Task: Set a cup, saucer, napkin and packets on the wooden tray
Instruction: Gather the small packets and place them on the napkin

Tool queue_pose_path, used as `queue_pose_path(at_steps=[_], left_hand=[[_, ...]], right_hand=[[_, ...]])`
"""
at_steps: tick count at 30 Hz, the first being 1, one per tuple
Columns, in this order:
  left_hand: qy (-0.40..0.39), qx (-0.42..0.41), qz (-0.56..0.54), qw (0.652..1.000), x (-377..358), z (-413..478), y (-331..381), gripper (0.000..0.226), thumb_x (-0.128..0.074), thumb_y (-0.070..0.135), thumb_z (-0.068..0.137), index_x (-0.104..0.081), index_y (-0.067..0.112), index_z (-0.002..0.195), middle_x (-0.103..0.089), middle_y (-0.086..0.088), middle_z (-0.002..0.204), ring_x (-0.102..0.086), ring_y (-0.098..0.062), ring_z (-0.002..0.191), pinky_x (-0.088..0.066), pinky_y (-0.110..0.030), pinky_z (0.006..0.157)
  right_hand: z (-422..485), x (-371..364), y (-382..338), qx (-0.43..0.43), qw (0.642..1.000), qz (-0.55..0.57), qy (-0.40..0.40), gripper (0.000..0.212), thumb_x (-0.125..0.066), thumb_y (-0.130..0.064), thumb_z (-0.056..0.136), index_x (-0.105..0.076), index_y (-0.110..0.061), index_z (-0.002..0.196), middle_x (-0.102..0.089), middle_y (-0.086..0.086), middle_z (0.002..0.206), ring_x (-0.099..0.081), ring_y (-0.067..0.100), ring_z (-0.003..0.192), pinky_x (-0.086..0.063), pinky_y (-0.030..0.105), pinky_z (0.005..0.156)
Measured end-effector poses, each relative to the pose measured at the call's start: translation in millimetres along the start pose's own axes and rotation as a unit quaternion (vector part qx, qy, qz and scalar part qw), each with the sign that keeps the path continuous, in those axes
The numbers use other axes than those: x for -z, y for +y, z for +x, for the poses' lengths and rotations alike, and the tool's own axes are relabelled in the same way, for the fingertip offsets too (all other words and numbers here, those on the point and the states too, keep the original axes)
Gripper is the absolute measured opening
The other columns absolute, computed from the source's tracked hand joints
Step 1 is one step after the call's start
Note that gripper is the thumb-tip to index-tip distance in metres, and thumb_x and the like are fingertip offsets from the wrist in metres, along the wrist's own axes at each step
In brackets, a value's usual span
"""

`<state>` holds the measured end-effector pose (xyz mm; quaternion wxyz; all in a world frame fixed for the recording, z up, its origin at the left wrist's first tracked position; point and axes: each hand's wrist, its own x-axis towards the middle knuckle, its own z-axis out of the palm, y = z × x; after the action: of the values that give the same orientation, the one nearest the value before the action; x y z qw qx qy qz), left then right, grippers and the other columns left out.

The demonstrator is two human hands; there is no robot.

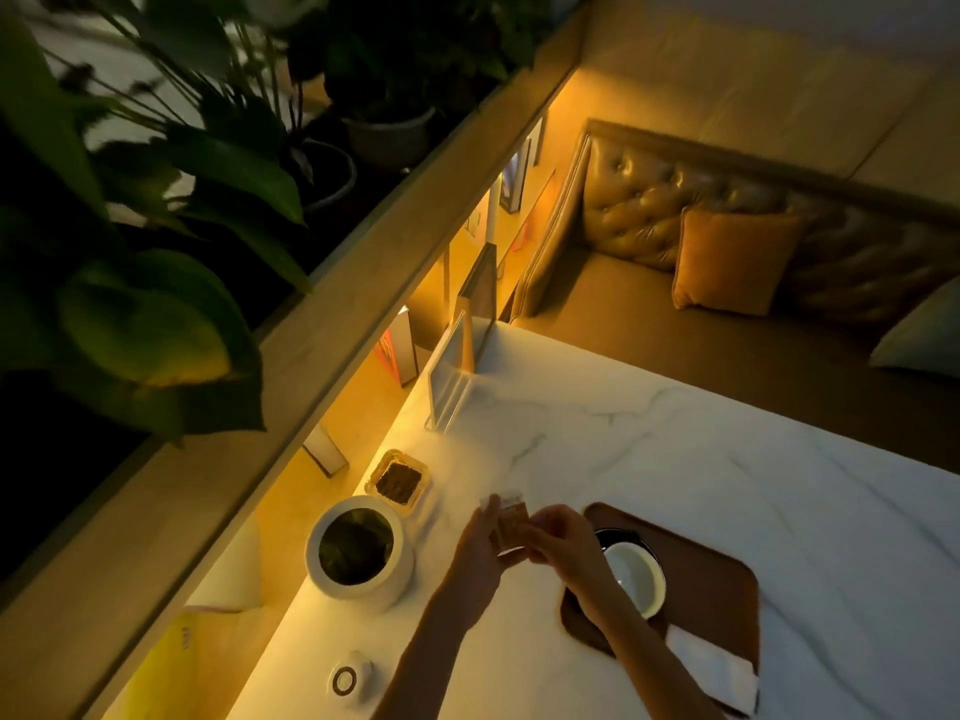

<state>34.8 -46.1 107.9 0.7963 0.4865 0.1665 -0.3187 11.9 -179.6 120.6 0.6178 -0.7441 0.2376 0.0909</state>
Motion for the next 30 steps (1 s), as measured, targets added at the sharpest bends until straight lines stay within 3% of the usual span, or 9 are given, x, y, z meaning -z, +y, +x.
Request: queue_pose_path(at_steps=[7,11,14,18,21,23,25,28,30], left_hand=[[-0.060,-0.058,0.125,0.989,-13.0,-83.9,-13.6,0.027,-0.049,0.025,0.100,-0.054,0.012,0.122,-0.067,-0.018,0.117,-0.068,-0.030,0.109,-0.057,-0.048,0.092],[-0.057,-0.042,0.137,0.988,-18.6,-116.5,-23.2,0.026,-0.054,0.022,0.098,-0.056,0.010,0.121,-0.065,-0.022,0.116,-0.065,-0.037,0.110,-0.058,-0.049,0.090],[-0.061,-0.021,0.165,0.984,-27.5,-135.7,-28.7,0.027,-0.054,0.024,0.098,-0.057,0.010,0.121,-0.066,-0.023,0.115,-0.065,-0.039,0.109,-0.060,-0.047,0.087],[-0.114,-0.034,0.218,0.969,-37.2,-153.2,-33.3,0.028,-0.048,0.027,0.101,-0.060,0.011,0.120,-0.067,-0.020,0.115,-0.068,-0.033,0.106,-0.060,-0.042,0.087],[-0.148,-0.042,0.224,0.962,-46.4,-162.3,-35.0,0.033,-0.041,0.031,0.103,-0.062,0.013,0.121,-0.069,-0.017,0.117,-0.067,-0.031,0.111,-0.055,-0.053,0.095],[-0.160,-0.042,0.219,0.962,-52.3,-166.1,-35.7,0.037,-0.039,0.036,0.103,-0.060,0.015,0.125,-0.067,-0.015,0.122,-0.064,-0.030,0.116,-0.052,-0.053,0.099],[-0.168,-0.037,0.200,0.965,-57.5,-168.9,-36.5,0.040,-0.043,0.039,0.102,-0.057,0.013,0.129,-0.065,-0.014,0.127,-0.062,-0.029,0.120,-0.052,-0.051,0.099],[-0.134,-0.006,0.182,0.974,-64.7,-169.4,-35.6,0.042,-0.054,0.038,0.097,-0.048,0.010,0.128,-0.060,-0.016,0.128,-0.063,-0.028,0.116,-0.059,-0.043,0.086],[-0.125,0.002,0.177,0.976,-65.9,-167.2,-37.7,0.040,-0.054,0.035,0.097,-0.045,0.011,0.128,-0.062,-0.016,0.126,-0.067,-0.028,0.112,-0.059,-0.041,0.081]], right_hand=[[-84.4,7.1,4.5,0.083,0.992,-0.086,0.047,0.018,-0.075,-0.022,0.078,-0.059,-0.014,0.080,-0.064,0.001,0.067,-0.057,0.001,0.052,-0.047,0.011,0.050],[-116.5,17.3,25.2,0.167,0.962,-0.204,0.078,0.026,-0.073,-0.040,0.077,-0.052,-0.031,0.088,-0.060,-0.014,0.089,-0.059,0.000,0.077,-0.049,0.014,0.063],[-132.8,33.8,37.7,0.250,0.921,-0.291,0.058,0.034,-0.070,-0.041,0.079,-0.046,-0.043,0.104,-0.049,-0.024,0.125,-0.046,-0.008,0.115,-0.046,0.013,0.090],[-146.5,48.7,36.7,0.325,0.888,-0.327,-0.010,0.053,-0.065,-0.038,0.084,-0.041,-0.052,0.129,-0.045,-0.026,0.136,-0.050,-0.005,0.121,-0.051,0.013,0.091],[-155.4,59.6,33.3,0.376,0.848,-0.372,-0.028,0.069,-0.066,-0.042,0.084,-0.029,-0.041,0.142,-0.036,-0.020,0.148,-0.040,-0.001,0.132,-0.048,0.022,0.101],[-161.1,68.2,31.9,0.391,0.824,-0.408,-0.033,0.064,-0.064,-0.037,0.087,-0.031,-0.034,0.142,-0.035,-0.013,0.151,-0.038,0.004,0.136,-0.044,0.027,0.108],[-166.8,71.7,27.3,0.402,0.836,-0.371,-0.036,0.053,-0.057,-0.027,0.093,-0.036,-0.028,0.141,-0.040,-0.002,0.149,-0.040,0.014,0.136,-0.041,0.039,0.110],[-175.9,84.4,16.8,0.425,0.808,-0.409,0.010,0.054,-0.062,-0.033,0.089,-0.041,-0.026,0.138,-0.046,-0.003,0.143,-0.046,0.010,0.130,-0.045,0.026,0.105],[-184.3,90.4,8.2,0.422,0.814,-0.400,0.007,0.056,-0.066,-0.036,0.085,-0.044,-0.025,0.136,-0.048,-0.004,0.141,-0.046,0.007,0.128,-0.045,0.020,0.101]])
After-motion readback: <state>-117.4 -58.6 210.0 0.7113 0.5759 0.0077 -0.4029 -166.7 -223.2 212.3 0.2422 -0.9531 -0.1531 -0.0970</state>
